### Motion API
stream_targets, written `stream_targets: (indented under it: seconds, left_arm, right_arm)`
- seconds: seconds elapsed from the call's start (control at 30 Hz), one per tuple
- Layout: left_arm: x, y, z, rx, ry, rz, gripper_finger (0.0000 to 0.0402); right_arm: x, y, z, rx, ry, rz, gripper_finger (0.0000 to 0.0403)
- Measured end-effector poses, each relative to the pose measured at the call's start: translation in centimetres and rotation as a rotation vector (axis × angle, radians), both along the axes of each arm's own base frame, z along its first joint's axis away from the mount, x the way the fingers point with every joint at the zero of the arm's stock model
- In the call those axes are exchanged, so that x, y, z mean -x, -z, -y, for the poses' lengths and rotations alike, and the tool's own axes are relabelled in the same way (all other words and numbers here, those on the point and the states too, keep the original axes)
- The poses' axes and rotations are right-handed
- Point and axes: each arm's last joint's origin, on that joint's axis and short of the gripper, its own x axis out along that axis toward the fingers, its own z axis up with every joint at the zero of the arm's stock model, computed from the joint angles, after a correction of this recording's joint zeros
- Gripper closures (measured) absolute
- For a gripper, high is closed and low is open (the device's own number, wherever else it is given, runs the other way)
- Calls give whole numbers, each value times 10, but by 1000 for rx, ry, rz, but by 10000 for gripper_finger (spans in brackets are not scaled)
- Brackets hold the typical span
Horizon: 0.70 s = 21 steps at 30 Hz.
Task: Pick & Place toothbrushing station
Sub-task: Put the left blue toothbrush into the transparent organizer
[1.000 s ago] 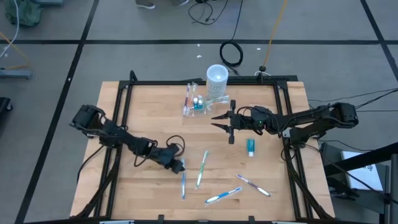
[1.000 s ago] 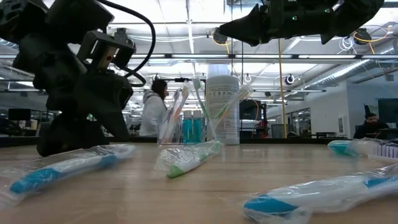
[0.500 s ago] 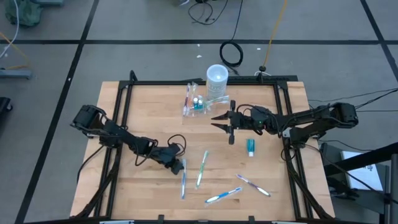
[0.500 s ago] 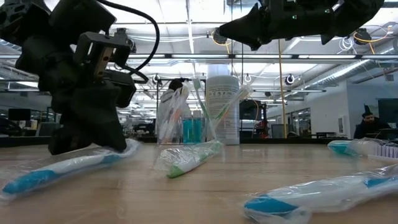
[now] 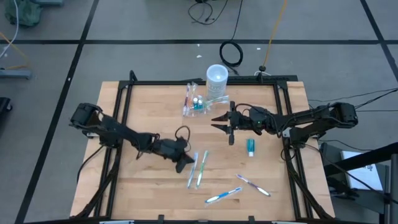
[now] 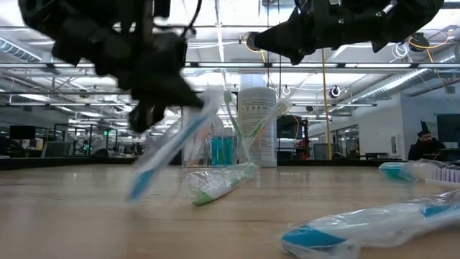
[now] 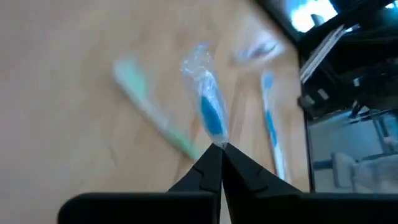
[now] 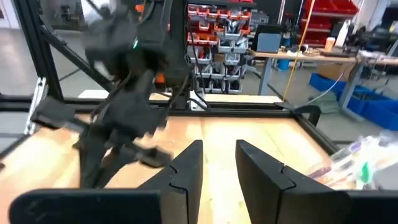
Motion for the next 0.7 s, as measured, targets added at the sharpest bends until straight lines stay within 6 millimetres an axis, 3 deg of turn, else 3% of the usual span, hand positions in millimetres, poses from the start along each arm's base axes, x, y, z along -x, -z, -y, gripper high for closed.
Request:
stream_targets:
  seconds: [0.17, 0.37, 0.53, 0.7]
  left_arm:
    - [-1, -55, -25, -259, -54, 152, 397]
    - [24, -114, -63, -681, -516, 156, 398]
    - [40, -131, -91, -902, -803, 75, 399]
    - [32, -126, -119, -921, -864, 56, 400]
  right_arm:
    - [0, 0, 0, -31, 2, -1, 314]
    - [0, 1, 0, -24, 1, -4, 314]
    - [0, -1, 0, -6, 1, 6, 314]
    - [0, -1, 0, 10, 0, 13, 314]
